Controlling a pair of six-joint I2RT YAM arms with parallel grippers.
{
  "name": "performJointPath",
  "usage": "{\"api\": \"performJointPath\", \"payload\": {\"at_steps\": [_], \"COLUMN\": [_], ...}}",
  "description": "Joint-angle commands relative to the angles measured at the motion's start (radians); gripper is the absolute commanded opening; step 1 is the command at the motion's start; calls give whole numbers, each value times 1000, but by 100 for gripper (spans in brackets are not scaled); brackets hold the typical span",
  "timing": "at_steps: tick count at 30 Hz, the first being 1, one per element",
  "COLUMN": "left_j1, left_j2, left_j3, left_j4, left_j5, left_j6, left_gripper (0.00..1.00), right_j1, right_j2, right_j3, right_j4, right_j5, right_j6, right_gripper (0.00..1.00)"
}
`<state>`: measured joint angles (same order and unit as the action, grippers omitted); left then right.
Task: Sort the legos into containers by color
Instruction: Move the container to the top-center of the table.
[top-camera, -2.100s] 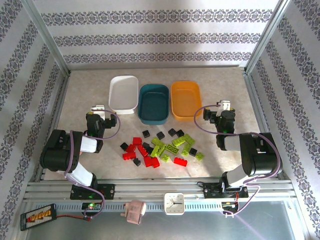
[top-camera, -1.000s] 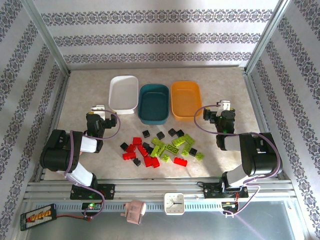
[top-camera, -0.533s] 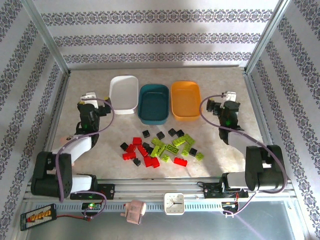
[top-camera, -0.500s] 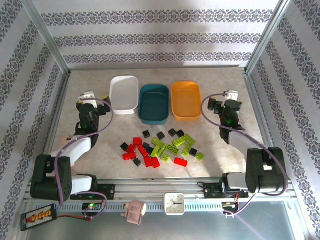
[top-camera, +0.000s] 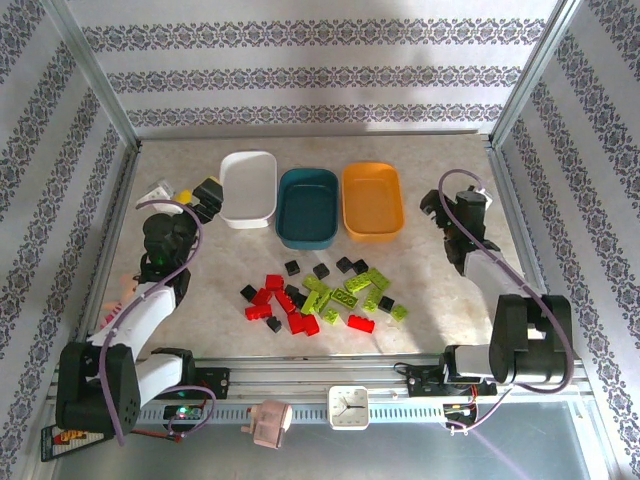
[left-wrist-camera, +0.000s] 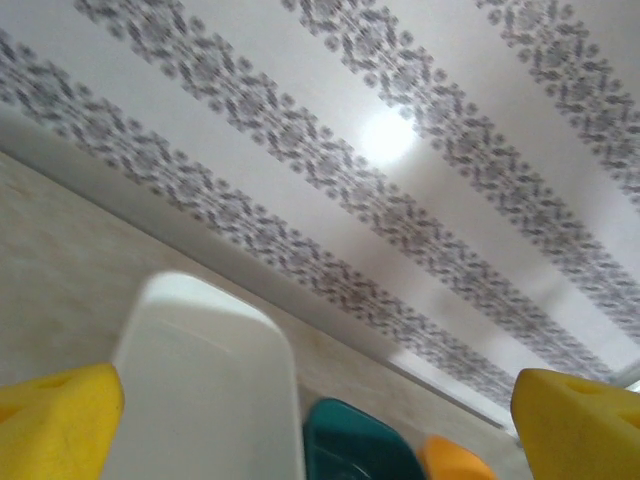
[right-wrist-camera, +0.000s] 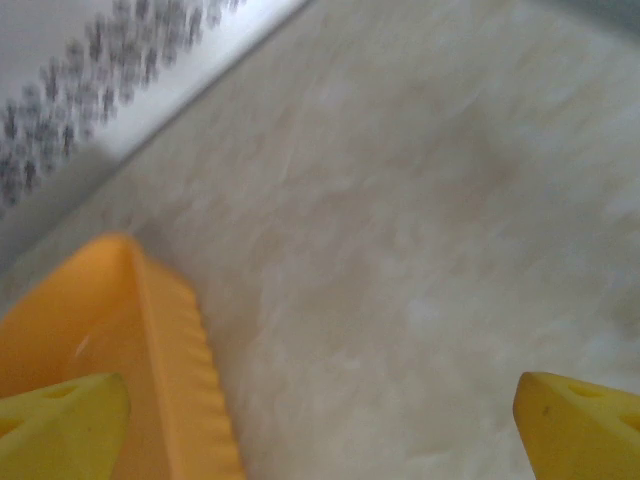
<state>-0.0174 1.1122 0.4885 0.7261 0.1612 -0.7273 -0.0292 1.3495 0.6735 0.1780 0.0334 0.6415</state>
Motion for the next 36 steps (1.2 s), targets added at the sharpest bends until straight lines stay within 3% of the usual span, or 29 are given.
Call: {"api": "performJointPath", "payload": {"at_steps": [1, 3, 8, 12, 19, 26, 36], "left_j1": [5, -19, -107, -163, -167, -187, -224], "left_j2": [56, 124, 331, 506, 703, 849, 767], "left_j3": [39, 102, 361, 481, 675, 828, 704], "left_j4": [89, 9, -417, -505, -719, -907, -906], "left_j5": [149, 170, 123, 25, -159, -175, -123], "left_j6": [-58, 7, 189, 245, 210, 273, 349], "left_gripper": [98, 86, 70, 62, 39, 32, 24], "right_j1": [58, 99, 133, 135, 139, 146, 149], "right_j2": [4, 6, 19, 29, -10, -49, -18], "right_j3": [64, 82, 100, 113, 126, 118, 132], "right_j4": [-84, -126, -166, -190, -238, -254, -257], "right_j5": [-111, -79, -77, -96, -96, -75, -87], "right_j6": [-37, -80, -95, -94, -105, -115, -107], "right_gripper": [98, 98, 98, 98, 98, 98, 98]}}
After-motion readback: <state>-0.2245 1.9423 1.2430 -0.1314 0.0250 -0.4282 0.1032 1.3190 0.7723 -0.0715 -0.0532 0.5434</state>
